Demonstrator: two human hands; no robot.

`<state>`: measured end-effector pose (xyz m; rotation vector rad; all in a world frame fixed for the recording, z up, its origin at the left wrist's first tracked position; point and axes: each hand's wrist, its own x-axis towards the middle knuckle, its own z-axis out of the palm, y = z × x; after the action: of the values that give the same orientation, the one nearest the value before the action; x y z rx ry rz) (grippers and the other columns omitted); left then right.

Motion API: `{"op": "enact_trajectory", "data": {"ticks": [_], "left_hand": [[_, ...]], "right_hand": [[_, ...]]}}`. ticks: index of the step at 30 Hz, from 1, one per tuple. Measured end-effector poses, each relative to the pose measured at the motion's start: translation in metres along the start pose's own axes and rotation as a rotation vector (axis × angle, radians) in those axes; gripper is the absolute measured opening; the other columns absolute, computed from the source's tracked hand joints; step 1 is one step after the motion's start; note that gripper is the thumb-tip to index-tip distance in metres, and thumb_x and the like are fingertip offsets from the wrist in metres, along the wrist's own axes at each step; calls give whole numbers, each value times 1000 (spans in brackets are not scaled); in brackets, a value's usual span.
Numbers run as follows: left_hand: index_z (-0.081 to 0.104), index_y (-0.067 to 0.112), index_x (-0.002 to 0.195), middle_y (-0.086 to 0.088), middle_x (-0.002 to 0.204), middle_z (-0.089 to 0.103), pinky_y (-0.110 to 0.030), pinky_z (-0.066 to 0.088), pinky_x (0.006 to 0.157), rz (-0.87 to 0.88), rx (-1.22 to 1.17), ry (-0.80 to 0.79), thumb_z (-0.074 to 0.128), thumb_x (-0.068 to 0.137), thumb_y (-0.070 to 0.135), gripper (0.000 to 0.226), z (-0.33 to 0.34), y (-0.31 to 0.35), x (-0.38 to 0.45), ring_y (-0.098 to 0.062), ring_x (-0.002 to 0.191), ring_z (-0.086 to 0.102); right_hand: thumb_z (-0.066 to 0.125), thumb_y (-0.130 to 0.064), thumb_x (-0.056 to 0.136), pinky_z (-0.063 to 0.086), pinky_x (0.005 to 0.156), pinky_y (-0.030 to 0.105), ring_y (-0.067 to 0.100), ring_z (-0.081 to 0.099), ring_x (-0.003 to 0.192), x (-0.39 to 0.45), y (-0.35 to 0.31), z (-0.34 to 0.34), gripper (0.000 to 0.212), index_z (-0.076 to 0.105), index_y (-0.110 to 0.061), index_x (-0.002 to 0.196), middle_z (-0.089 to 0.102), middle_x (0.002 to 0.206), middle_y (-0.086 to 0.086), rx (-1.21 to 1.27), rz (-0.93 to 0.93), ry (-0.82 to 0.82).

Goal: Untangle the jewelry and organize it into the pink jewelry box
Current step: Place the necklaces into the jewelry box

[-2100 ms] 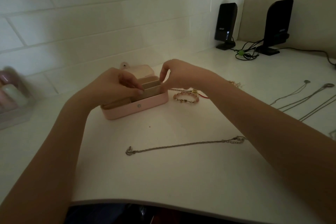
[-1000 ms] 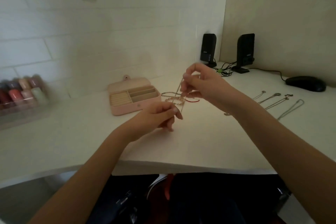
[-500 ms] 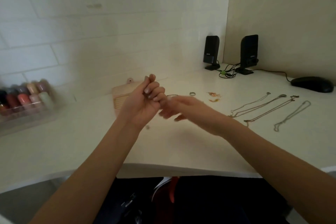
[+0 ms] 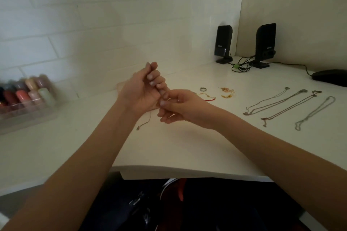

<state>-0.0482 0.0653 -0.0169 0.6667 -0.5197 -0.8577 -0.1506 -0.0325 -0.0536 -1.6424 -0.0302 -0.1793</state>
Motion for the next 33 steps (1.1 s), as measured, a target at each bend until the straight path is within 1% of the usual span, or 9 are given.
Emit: {"op": "enact_trajectory", "data": {"ticks": [6, 11, 14, 17, 20, 23, 26, 31, 33], "left_hand": [[49, 12, 79, 6, 46, 40, -20, 50, 51, 90, 268, 177, 30, 102, 22, 31, -37, 31, 5, -6, 40, 38], [55, 8, 82, 2, 53, 59, -26, 58, 66, 160, 462, 326, 33, 101, 14, 30, -69, 41, 11, -9, 53, 62], [62, 8, 86, 2, 65, 69, -23, 57, 68, 243, 850, 299, 40, 98, 7, 25, -75, 36, 19, -9, 67, 68], [66, 12, 91, -1, 77, 67, -19, 54, 66, 357, 1183, 262, 47, 94, 2, 21, -75, 29, 31, -6, 65, 65], [70, 16, 97, 2, 82, 69, -16, 50, 73, 545, 1563, 233, 54, 90, 3, 22, -84, 21, 34, -7, 73, 65], [71, 11, 106, -6, 98, 72, -18, 40, 82, 670, 1925, 134, 56, 87, 4, 25, -95, 21, 27, -18, 91, 64], [73, 14, 103, -8, 94, 73, -24, 40, 79, 699, 2015, 107, 54, 82, 13, 28, -94, 24, 27, -26, 88, 65], [76, 14, 77, -3, 75, 72, -12, 42, 72, 634, 1907, 129, 55, 64, 13, 25, -81, 20, 24, -9, 71, 60], [74, 13, 68, -4, 66, 69, -21, 45, 69, 582, 1879, 110, 52, 61, 15, 24, -80, 19, 22, -13, 66, 59]], "right_hand": [[43, -18, 99, 50, 56, 17, 7, 57, 54, 15, -7, -29, 24, 64, -11, 95, 62, 63, -1, 68, -63, 86], [42, -18, 100, 53, 55, 17, 9, 58, 54, 36, -12, -50, 25, 65, -8, 96, 61, 64, 3, 104, -96, 250], [39, -19, 101, 55, 60, 21, 14, 60, 59, 57, -23, -51, 25, 61, -8, 95, 59, 71, 8, 127, -122, 317], [37, -19, 102, 56, 63, 24, 15, 63, 59, 85, -36, -51, 26, 58, -9, 90, 60, 72, 8, 184, -202, 396], [37, -20, 102, 56, 69, 27, 17, 64, 64, 110, -38, -50, 26, 58, -9, 89, 64, 76, 9, 103, -254, 345], [37, -18, 102, 56, 70, 28, 18, 63, 67, 123, -36, -45, 26, 58, -8, 89, 65, 78, 9, 17, -308, 292], [38, -18, 101, 56, 69, 29, 19, 63, 70, 126, -34, -44, 25, 58, -9, 91, 67, 79, 8, -60, -330, 269], [41, -21, 100, 55, 70, 30, 18, 65, 71, 117, -33, -53, 23, 60, -11, 94, 70, 80, 5, -256, -288, 148], [42, -21, 100, 55, 69, 31, 20, 65, 71, 114, -33, -54, 23, 62, -10, 97, 70, 81, 6, -368, -251, 84]]}}
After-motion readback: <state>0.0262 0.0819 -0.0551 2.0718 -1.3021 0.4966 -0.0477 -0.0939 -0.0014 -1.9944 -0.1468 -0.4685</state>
